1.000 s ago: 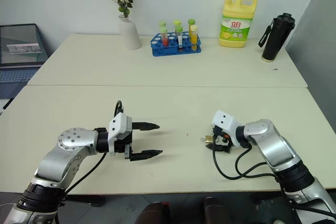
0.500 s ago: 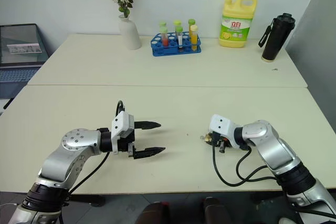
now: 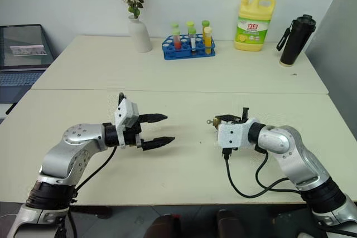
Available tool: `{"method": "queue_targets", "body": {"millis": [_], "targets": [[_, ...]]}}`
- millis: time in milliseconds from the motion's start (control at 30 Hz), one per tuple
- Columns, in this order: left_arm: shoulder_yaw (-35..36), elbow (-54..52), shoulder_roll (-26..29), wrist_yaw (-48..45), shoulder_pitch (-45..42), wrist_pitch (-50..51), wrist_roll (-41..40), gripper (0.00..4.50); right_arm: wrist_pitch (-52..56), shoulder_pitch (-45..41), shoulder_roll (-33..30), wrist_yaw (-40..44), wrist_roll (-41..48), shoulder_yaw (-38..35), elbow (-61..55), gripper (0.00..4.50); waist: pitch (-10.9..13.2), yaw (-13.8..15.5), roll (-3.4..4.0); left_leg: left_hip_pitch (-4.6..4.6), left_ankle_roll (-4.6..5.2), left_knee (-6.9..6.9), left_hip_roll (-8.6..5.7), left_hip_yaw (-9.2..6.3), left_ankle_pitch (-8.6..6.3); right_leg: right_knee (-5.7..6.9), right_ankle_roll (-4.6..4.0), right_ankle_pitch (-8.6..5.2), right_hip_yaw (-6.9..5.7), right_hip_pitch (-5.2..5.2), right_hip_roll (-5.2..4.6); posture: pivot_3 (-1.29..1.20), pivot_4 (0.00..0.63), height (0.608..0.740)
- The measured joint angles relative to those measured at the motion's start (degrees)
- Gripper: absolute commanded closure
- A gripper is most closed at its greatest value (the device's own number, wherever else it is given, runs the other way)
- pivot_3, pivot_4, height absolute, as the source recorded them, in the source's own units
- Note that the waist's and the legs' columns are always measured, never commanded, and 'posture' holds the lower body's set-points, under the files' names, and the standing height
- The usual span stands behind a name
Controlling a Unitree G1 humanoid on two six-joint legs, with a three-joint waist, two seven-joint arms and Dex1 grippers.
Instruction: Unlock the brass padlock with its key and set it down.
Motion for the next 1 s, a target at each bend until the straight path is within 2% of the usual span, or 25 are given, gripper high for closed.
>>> {"method": "queue_targets", "body": {"millis": [267, 400, 1000], "targets": [[0.01, -0.28, -3.63, 3.48, -7.44, 11.49, -4.96, 0.00, -10.46, 0.00, 2.68, -11.60, -13.31, 0.29, 2.52, 3.56, 0.00, 0.01, -0.01, 0.00, -0.10, 0.01, -0.02, -0.01, 0.06, 0.09, 0.00, 0.00, 0.01, -0.01, 0.01, 0.00, 0.150, 0.740], [-0.06, -0.29, -5.06, 3.34, -9.64, 14.09, -7.47, 0.00, -11.97, -0.42, 4.68, -12.88, -14.41, 0.31, 2.88, 3.56, 0.00, -0.10, -0.01, 0.03, -0.24, 0.01, 0.01, -0.02, 0.14, 0.12, -0.01, 0.01, 0.02, -0.01, 0.01, 0.00, 0.150, 0.740], [-3.53, 9.63, -6.23, -5.09, -17.07, 11.51, -5.78, 0.00, -16.45, -1.16, 7.04, -15.94, -15.55, -0.47, 4.35, 3.56, 0.00, -0.02, -0.01, 0.02, -0.26, 0.02, -0.03, -0.04, 0.16, 0.18, -0.03, 0.00, 0.01, -0.01, 0.02, 0.00, 0.150, 0.740]]}}
